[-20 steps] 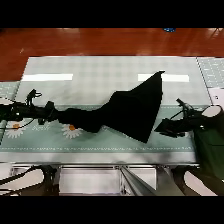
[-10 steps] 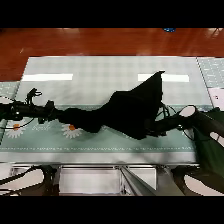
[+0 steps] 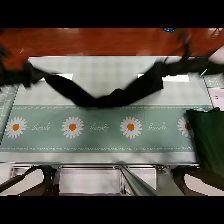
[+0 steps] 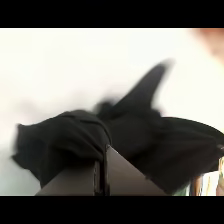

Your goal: Fold the shirts.

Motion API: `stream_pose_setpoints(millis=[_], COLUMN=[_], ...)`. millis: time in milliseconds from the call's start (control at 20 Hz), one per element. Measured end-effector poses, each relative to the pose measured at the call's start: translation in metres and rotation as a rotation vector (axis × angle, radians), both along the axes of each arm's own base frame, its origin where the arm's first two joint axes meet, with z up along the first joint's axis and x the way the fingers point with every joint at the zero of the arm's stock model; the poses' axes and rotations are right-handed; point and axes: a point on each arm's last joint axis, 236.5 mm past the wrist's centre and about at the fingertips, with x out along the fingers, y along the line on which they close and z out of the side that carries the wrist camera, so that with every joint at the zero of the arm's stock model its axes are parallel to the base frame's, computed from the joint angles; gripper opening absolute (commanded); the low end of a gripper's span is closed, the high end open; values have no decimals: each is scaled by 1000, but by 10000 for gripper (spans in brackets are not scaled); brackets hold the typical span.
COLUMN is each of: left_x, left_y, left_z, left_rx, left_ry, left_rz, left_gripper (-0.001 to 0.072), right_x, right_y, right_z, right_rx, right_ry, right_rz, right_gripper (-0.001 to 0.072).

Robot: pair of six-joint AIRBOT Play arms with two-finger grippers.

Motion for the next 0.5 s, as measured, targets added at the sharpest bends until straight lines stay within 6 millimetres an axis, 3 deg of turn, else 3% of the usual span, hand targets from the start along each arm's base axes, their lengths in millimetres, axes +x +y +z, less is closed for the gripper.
stream_pose_setpoints(millis=[100,150,250,350,500], left_x=[10,7,-11,-44,-97], left_y=[4,4,3,4,5], left_z=[98,144,232,306,369], left_rx=[41,64,118,181,310], left_ry=[-248,-361,-578,-759,-919], left_rz=[36,53,94,149,237], left_gripper=[19,19,19,19,19], right_x=[12,9,-13,-47,-105], right_y=[-22,-32,-52,-69,-90], right_z=[95,143,216,272,326], right_rx=[-53,-77,-124,-162,-240], right_ry=[-220,-335,-515,-666,-834], right_rz=[-40,-70,-134,-201,-302], right_gripper=[18,18,18,18,18])
